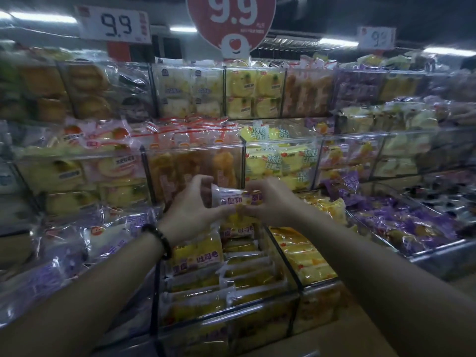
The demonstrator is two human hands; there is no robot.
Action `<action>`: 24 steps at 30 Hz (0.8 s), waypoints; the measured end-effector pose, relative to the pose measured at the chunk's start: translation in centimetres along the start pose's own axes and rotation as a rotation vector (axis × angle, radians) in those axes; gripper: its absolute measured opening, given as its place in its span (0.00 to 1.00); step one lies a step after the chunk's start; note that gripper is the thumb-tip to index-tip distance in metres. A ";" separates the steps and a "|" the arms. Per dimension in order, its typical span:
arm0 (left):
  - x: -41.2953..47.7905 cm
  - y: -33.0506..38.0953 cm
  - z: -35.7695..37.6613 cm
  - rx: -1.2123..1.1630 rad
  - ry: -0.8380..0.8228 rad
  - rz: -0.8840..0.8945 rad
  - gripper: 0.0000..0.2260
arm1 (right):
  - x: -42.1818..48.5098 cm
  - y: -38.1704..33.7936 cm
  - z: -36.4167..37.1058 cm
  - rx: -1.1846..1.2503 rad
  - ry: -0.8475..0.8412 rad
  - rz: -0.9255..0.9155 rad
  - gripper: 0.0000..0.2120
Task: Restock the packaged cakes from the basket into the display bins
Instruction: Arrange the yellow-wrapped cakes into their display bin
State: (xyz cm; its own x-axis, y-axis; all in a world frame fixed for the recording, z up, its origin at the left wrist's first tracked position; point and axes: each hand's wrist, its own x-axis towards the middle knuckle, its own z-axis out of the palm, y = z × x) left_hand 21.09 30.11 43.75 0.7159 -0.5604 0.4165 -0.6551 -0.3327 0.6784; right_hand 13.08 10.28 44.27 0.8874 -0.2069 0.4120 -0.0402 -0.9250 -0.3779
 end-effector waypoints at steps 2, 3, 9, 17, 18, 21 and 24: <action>-0.8 -1.3 0.9 0.076 -0.085 -0.013 0.34 | 0.3 0.3 0.8 -0.019 0.034 0.061 0.20; -1.1 -2.2 1.3 0.142 -0.140 -0.019 0.34 | 0.2 0.2 1.1 -0.037 0.035 0.085 0.22; -1.9 -4.7 1.5 0.385 -0.130 -0.021 0.29 | -0.3 -1.2 3.3 -0.091 0.047 0.128 0.26; -2.0 -4.8 0.7 0.324 -0.142 -0.073 0.29 | 1.0 -2.4 6.1 -0.062 -0.080 0.120 0.25; -2.1 -4.8 0.8 0.324 -0.137 -0.065 0.28 | 1.2 -2.3 6.4 -0.088 -0.092 0.130 0.25; -2.2 -4.9 1.0 0.373 -0.131 0.001 0.26 | 1.6 -2.3 6.5 -0.299 -0.118 0.166 0.27; -2.2 -5.0 1.0 0.412 -0.123 0.064 0.29 | 1.8 -2.2 5.9 -0.424 -0.152 0.166 0.27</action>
State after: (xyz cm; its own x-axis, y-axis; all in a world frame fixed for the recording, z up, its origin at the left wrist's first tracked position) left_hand 22.54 32.20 38.86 0.6526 -0.6678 0.3580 -0.7571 -0.5551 0.3445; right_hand 17.53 13.86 40.94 0.9088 -0.3434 0.2370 -0.3431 -0.9383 -0.0437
